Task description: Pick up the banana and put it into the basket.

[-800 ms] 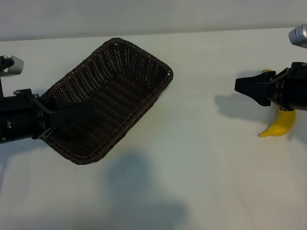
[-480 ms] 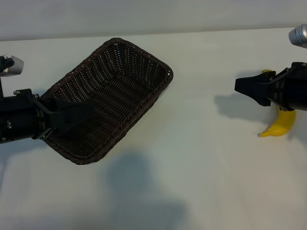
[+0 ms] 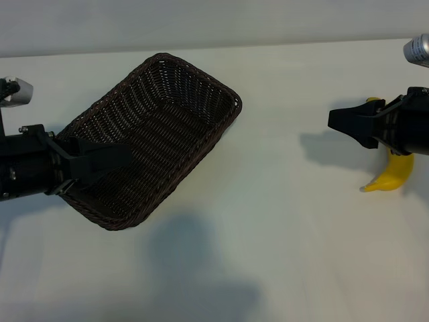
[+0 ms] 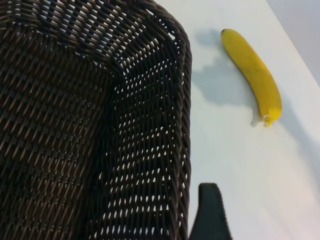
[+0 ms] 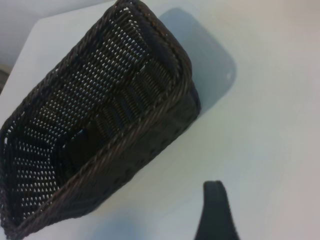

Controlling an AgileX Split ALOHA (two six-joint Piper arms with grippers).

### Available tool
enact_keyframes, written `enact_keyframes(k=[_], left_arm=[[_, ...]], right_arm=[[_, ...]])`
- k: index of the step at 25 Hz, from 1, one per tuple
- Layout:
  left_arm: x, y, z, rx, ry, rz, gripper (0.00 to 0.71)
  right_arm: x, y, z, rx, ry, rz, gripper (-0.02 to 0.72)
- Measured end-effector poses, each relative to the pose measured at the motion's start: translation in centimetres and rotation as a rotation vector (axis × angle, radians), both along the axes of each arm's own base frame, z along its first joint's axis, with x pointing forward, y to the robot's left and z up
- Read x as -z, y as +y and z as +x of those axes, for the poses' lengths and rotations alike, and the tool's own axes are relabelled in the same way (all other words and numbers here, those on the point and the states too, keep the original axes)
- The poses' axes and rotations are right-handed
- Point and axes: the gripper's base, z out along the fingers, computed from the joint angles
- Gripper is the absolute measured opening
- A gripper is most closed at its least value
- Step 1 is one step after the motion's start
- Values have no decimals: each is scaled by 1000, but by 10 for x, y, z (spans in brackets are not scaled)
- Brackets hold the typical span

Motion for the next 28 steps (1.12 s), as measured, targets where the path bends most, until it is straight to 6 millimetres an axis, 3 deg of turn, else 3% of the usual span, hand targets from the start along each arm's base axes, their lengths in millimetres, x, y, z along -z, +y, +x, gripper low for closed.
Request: enact_keyframes(k=[28], left_arm=[[0, 1, 0, -9, 1, 3, 558]], right_arm=[[0, 0, 0, -1, 0, 1, 512]])
